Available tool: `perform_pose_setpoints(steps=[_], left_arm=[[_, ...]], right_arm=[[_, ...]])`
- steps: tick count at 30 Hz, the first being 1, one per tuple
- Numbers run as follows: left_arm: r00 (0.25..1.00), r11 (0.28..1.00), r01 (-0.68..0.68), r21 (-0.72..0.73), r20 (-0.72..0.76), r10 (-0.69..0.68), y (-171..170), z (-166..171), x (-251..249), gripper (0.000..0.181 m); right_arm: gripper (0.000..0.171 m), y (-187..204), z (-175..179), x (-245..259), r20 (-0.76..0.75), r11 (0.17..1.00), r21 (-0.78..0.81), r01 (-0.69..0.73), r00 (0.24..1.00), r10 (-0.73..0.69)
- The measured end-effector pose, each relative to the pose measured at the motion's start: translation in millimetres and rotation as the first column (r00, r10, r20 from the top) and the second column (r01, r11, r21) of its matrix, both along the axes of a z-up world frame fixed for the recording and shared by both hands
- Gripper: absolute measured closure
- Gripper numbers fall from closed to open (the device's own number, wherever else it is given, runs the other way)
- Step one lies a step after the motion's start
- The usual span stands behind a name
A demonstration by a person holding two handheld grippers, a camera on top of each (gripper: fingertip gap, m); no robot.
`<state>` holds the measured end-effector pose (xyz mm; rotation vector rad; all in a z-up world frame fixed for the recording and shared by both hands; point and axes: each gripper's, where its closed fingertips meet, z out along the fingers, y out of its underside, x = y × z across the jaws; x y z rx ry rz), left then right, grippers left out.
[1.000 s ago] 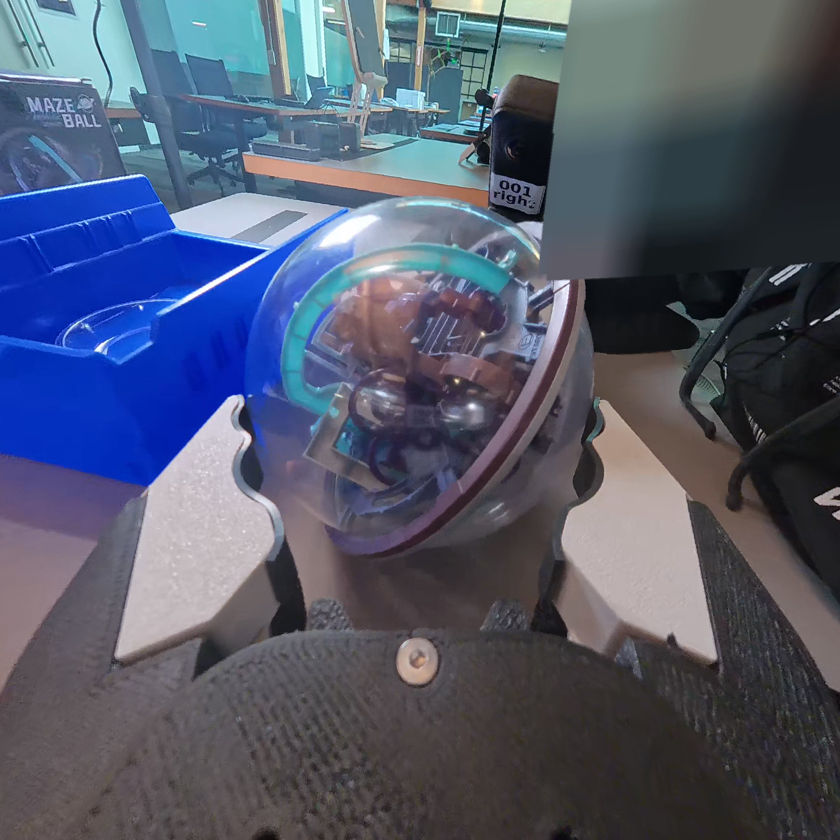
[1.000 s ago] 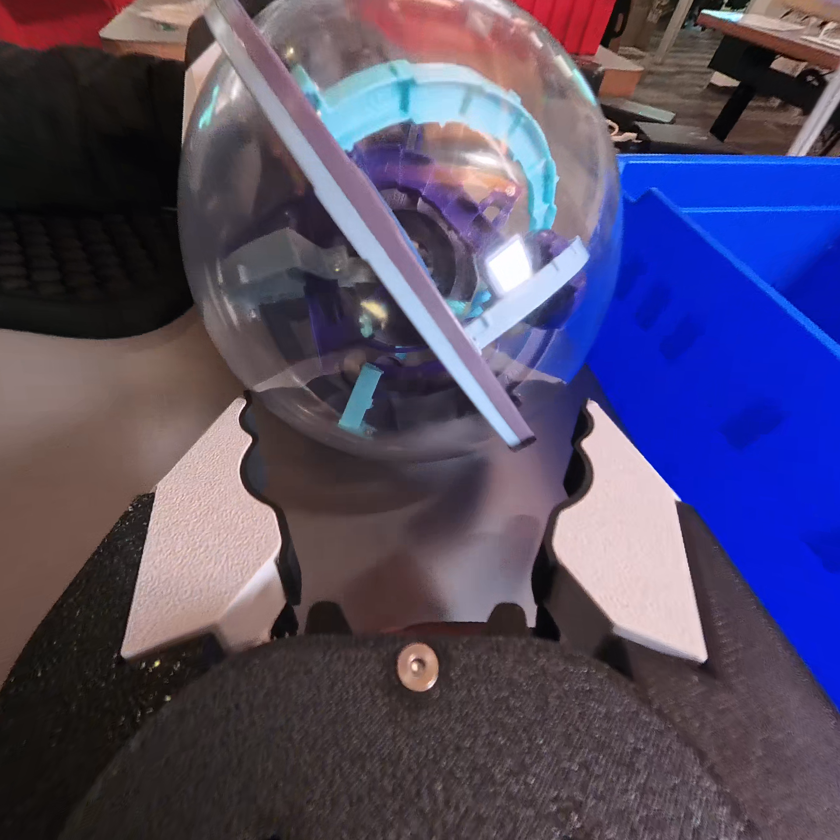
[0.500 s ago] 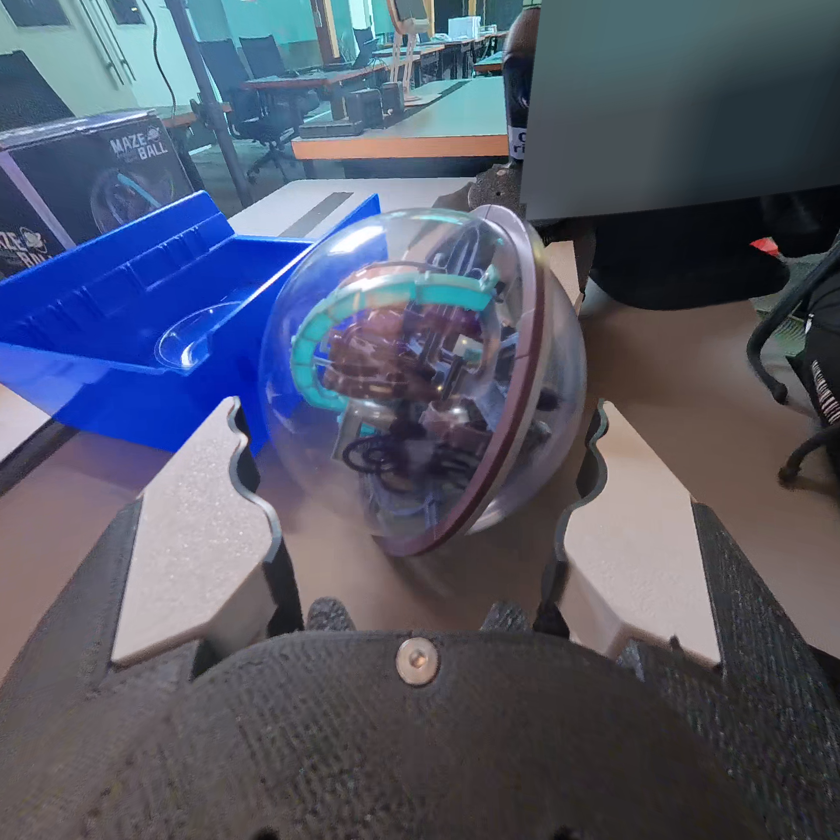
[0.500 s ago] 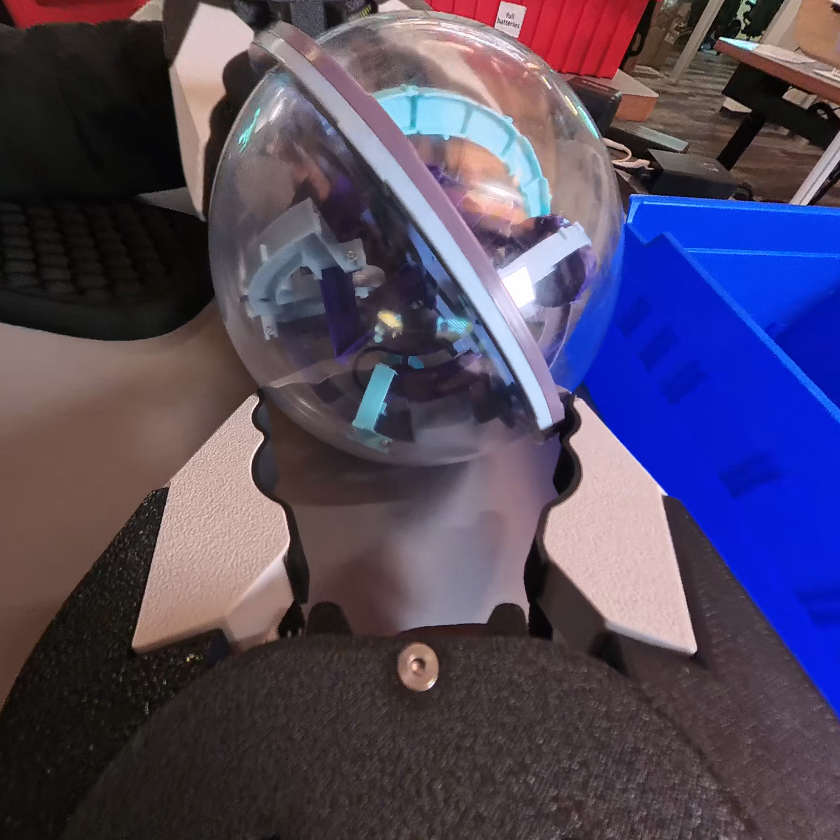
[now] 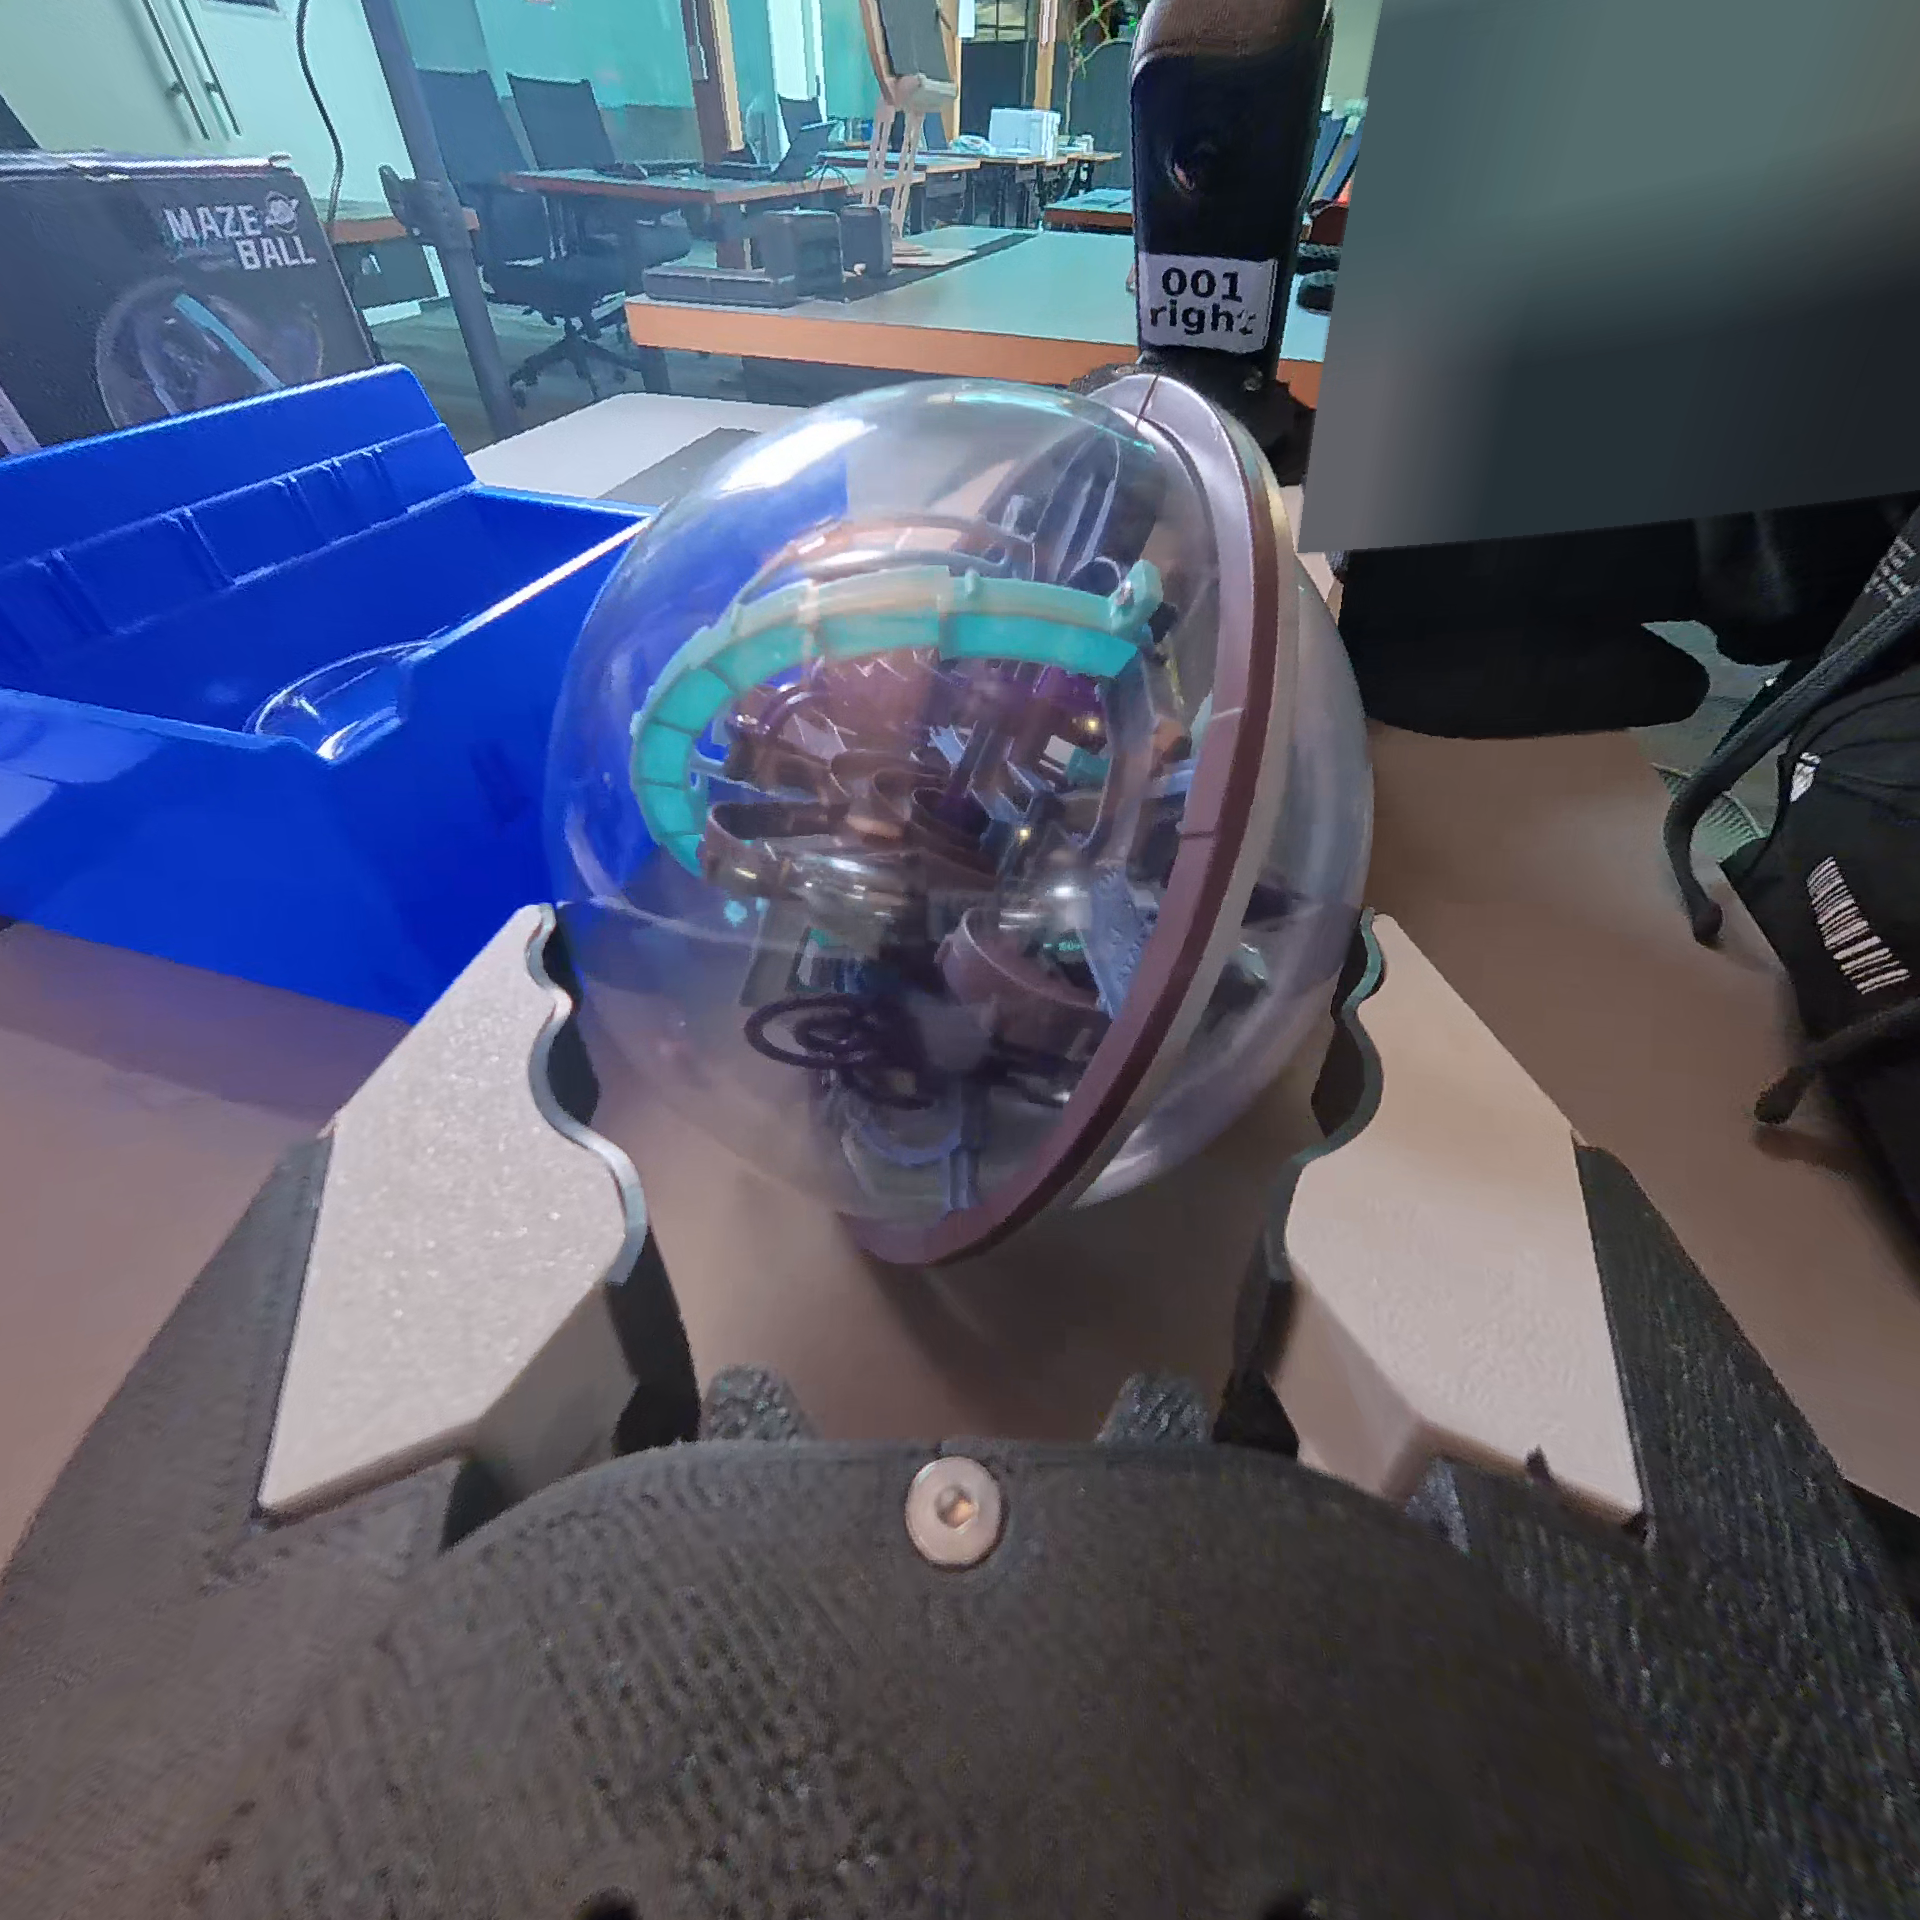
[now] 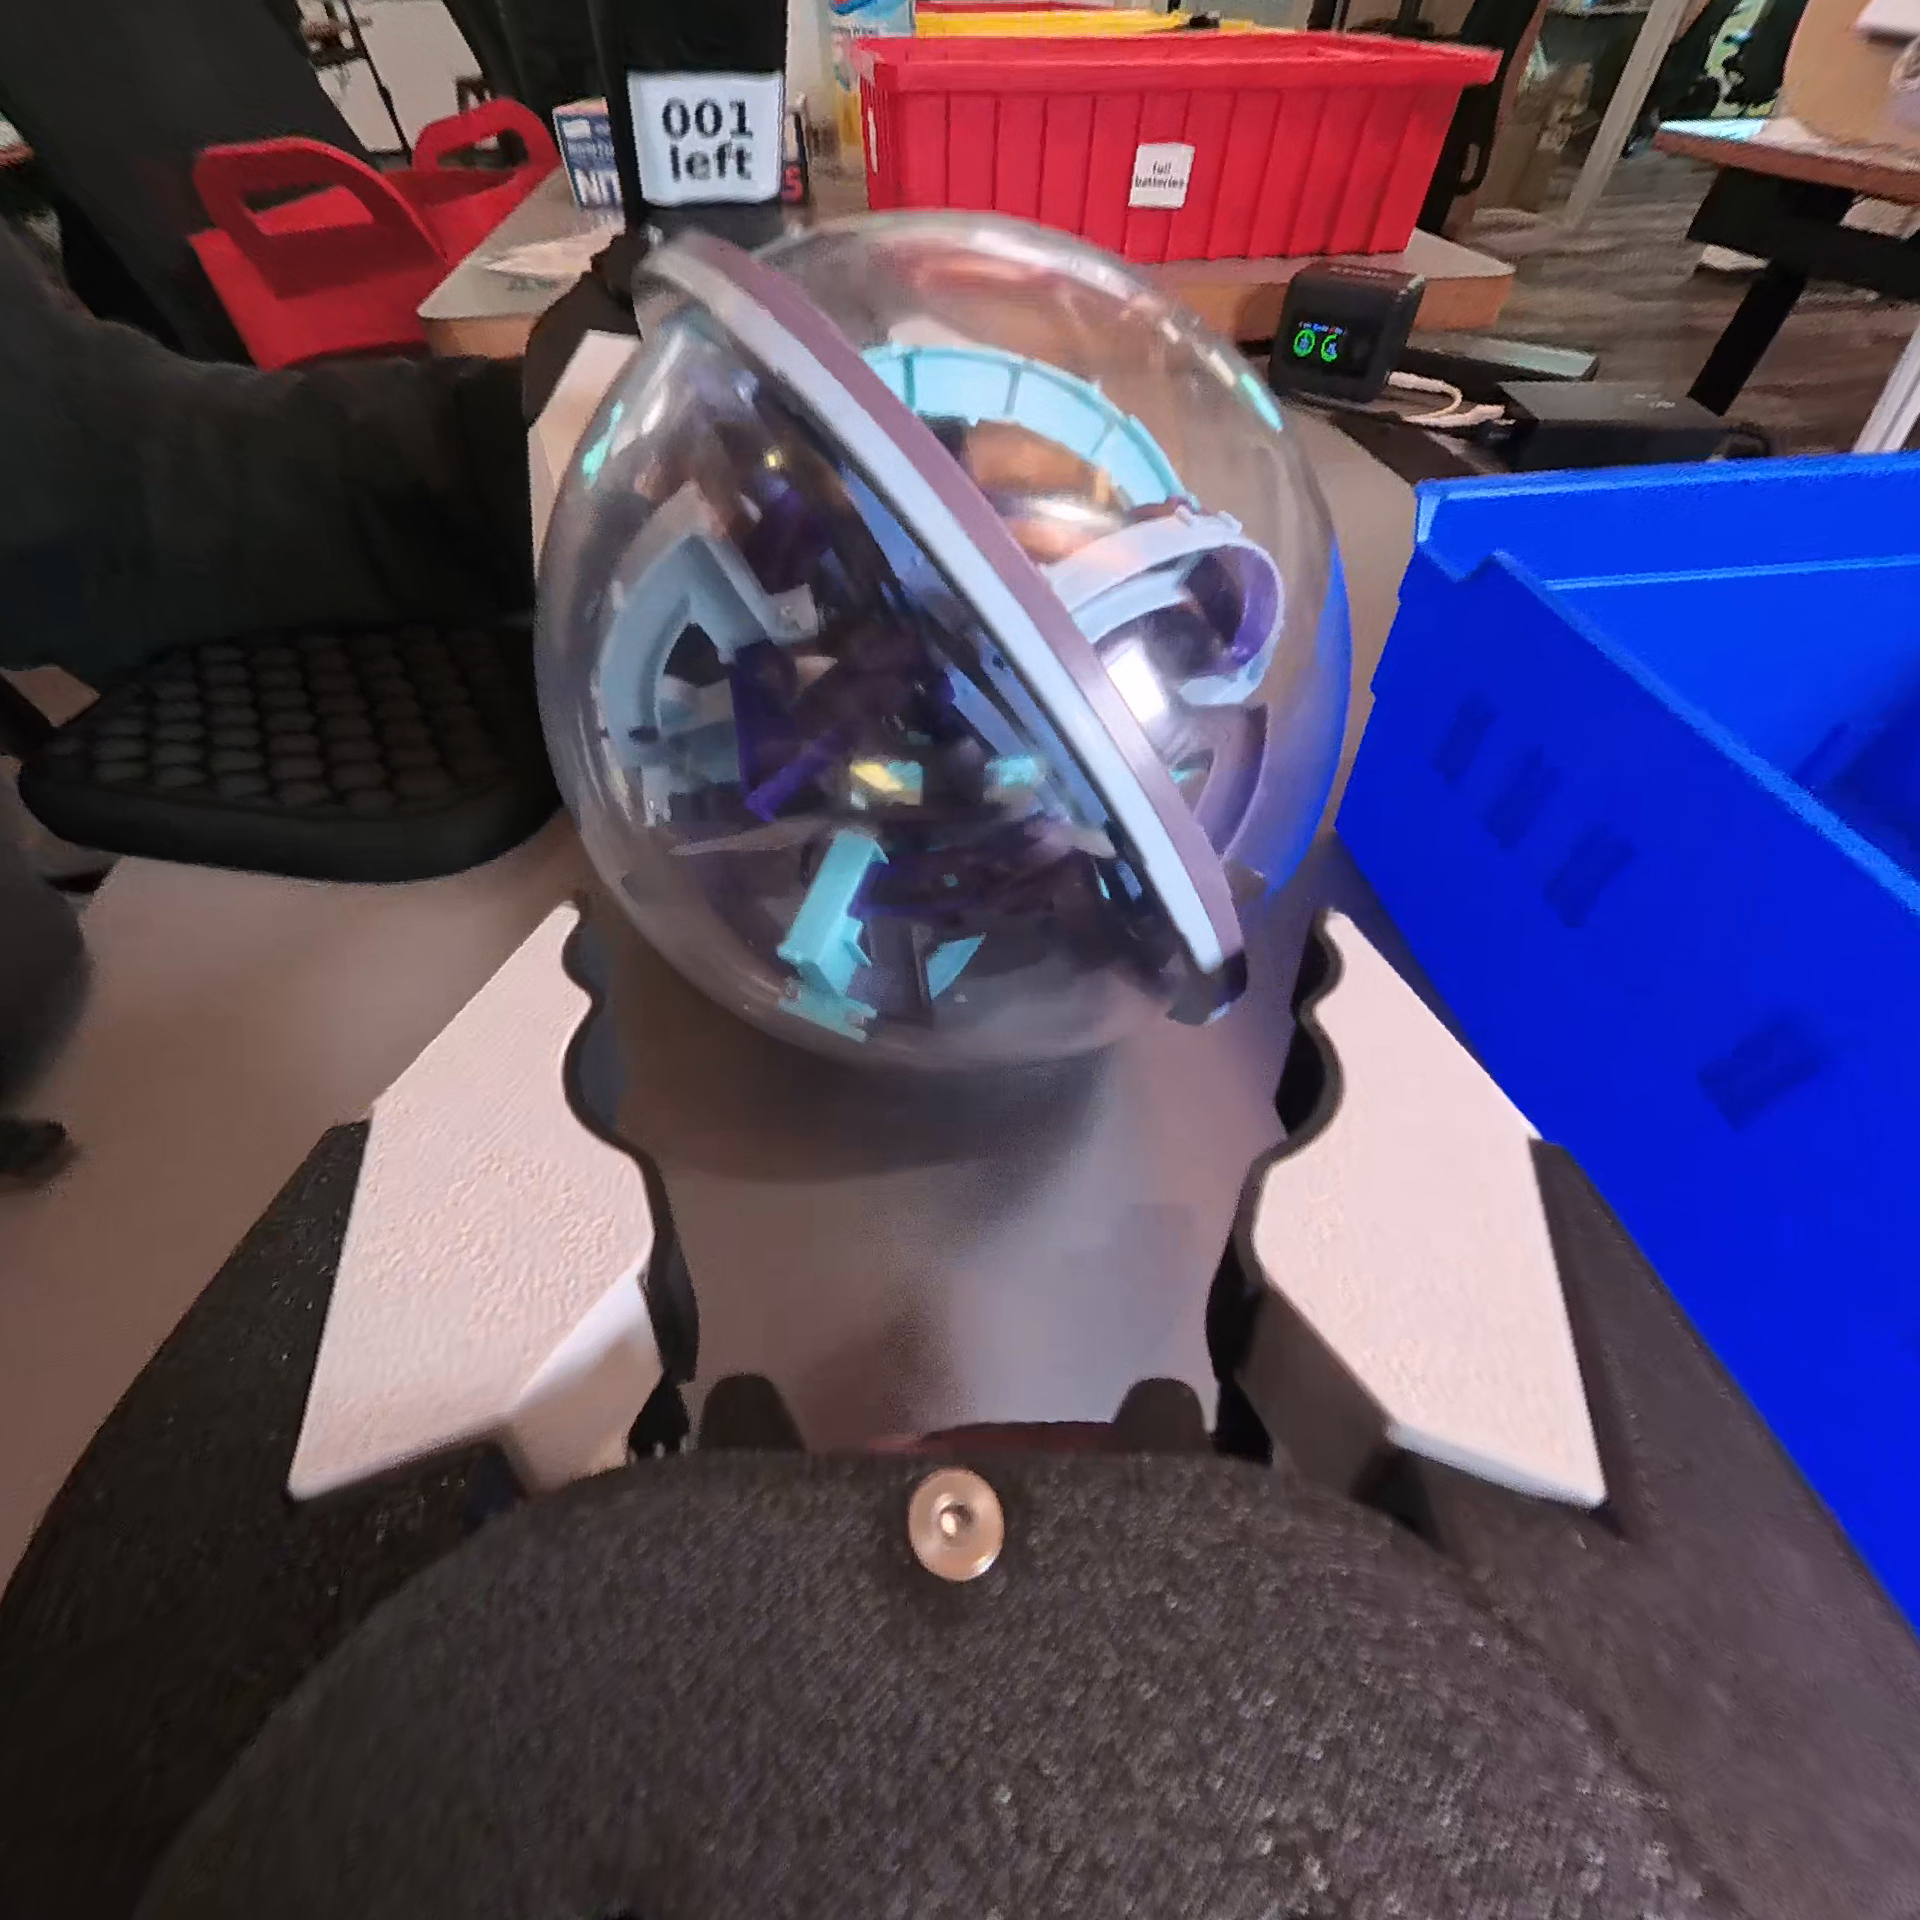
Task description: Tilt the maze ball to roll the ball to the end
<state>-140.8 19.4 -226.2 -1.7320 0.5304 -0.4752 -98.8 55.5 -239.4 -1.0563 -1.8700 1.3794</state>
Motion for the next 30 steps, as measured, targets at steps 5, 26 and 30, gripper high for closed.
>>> perform_pose_setpoints(steps=[5, 26, 30], left_arm=[[1.000, 1.000, 0.001, -0.006, 0.027, -0.001, 2, -1, 5, 0.042], [0.988, 0.995, 0.011, 0.102, -0.157, 0.005, -1, -4, 17, 0.034], [0.997, 0.996, 0.009, 0.085, -0.079, -0.002, 0, -1, 18, 0.034]], right_arm=[[0.036, 2, -24, -4, 0.037, 0.991, 0.130, 0.001, 0.999, -0.006], [0.040, -11, -15, 1, 0.034, 0.996, 0.067, -0.061, 0.998, 0.059], [0.037, -13, -10, 2, 0.042, 0.998, 0.003, -0.067, 0.997, 0.067]])
